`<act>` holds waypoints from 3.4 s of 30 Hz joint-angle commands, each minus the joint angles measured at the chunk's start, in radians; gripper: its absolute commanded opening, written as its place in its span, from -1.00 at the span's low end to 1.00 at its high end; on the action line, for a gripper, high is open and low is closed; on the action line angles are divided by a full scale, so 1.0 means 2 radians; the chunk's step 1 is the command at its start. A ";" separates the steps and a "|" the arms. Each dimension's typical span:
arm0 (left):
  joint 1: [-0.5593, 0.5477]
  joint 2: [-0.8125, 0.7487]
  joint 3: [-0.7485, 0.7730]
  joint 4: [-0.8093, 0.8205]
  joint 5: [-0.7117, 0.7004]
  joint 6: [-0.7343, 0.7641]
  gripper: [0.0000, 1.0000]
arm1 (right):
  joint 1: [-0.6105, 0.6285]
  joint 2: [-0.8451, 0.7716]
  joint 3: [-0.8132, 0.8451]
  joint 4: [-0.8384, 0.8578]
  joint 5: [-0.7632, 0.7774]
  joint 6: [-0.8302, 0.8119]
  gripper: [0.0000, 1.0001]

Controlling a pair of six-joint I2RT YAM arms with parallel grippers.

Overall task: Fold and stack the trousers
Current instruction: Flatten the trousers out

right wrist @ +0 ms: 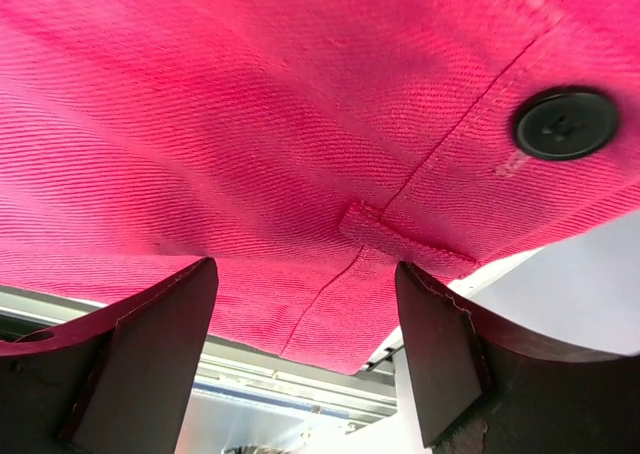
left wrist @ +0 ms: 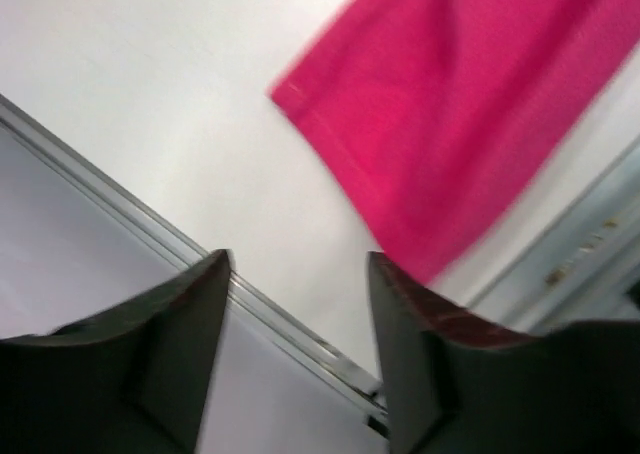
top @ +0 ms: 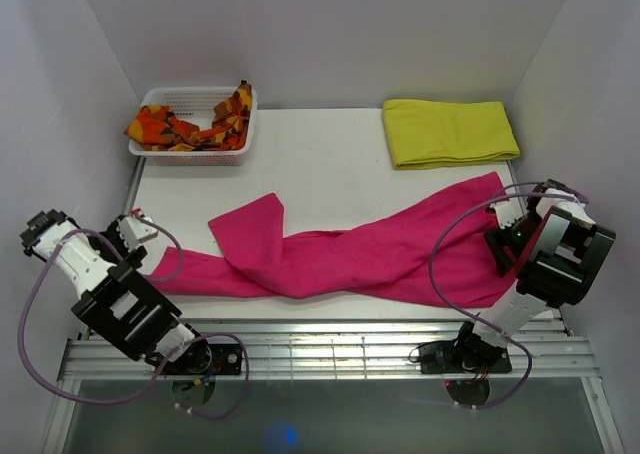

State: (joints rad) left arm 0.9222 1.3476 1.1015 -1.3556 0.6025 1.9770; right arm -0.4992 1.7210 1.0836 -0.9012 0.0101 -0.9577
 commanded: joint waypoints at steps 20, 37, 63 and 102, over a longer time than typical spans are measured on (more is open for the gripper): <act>-0.409 0.166 0.034 0.373 -0.005 -0.415 0.87 | 0.000 -0.009 0.056 -0.020 -0.035 -0.008 0.51; -0.476 0.288 0.084 0.333 -0.063 -0.448 -0.19 | 0.000 0.001 0.045 0.024 -0.069 0.007 0.49; -0.223 0.206 0.188 0.255 -0.151 -0.908 -1.00 | -0.028 -0.031 -0.041 0.125 -0.012 -0.016 0.47; -0.184 0.234 0.088 0.186 -0.123 -0.008 0.02 | 0.189 -0.031 0.088 0.100 -0.202 -0.068 0.55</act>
State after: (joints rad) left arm 0.5564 1.8305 1.2953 -1.0409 0.3149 1.8423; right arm -0.1432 1.6627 1.2083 -0.7216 -0.3473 -1.0336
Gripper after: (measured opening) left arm 0.507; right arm 0.758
